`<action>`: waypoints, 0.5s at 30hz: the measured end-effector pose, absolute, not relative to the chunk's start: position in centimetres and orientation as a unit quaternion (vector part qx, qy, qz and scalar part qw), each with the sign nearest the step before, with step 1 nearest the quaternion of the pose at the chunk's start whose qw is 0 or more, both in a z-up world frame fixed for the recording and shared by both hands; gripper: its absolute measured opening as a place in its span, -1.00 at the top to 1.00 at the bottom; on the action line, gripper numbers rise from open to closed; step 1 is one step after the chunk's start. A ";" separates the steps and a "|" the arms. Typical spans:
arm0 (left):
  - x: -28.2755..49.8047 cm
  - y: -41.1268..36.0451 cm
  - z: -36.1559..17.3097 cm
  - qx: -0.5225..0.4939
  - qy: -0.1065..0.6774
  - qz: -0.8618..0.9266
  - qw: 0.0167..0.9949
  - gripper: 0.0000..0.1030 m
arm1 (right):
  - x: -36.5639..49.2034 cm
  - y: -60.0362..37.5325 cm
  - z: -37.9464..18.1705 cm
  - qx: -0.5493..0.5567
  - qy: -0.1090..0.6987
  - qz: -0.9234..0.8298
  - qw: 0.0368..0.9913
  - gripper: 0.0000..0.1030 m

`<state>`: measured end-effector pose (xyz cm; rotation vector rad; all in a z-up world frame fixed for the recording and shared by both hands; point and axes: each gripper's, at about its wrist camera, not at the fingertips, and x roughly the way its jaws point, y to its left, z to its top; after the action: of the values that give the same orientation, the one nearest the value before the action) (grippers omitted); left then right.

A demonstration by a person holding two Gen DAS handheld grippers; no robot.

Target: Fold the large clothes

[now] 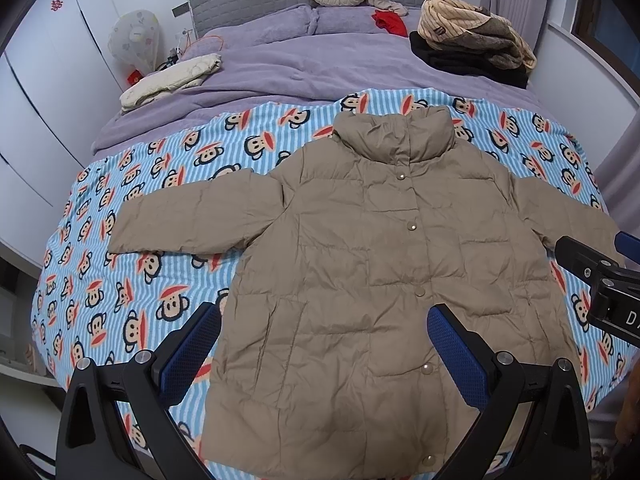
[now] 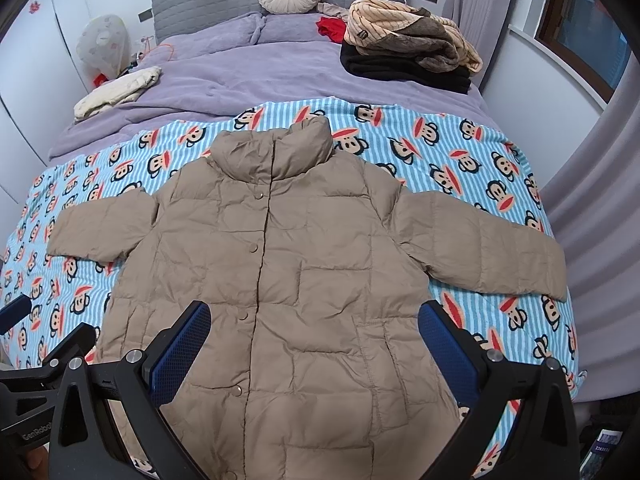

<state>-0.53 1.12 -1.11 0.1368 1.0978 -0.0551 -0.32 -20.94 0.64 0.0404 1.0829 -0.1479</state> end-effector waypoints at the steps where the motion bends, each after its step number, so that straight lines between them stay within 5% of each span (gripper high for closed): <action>1: -0.5 1.1 -1.1 0.064 0.521 -0.026 0.851 -1.00 | -0.3 -20.9 0.6 0.020 0.515 -0.070 0.854 -1.00; 15: 0.3 1.6 -1.2 0.030 0.559 -0.041 0.828 -1.00 | 0.0 -20.8 0.4 0.024 0.518 -0.065 0.853 -1.00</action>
<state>0.26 1.56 -1.17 0.0644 1.1869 -0.0879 0.03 -20.79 0.41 0.0502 1.0903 -0.1377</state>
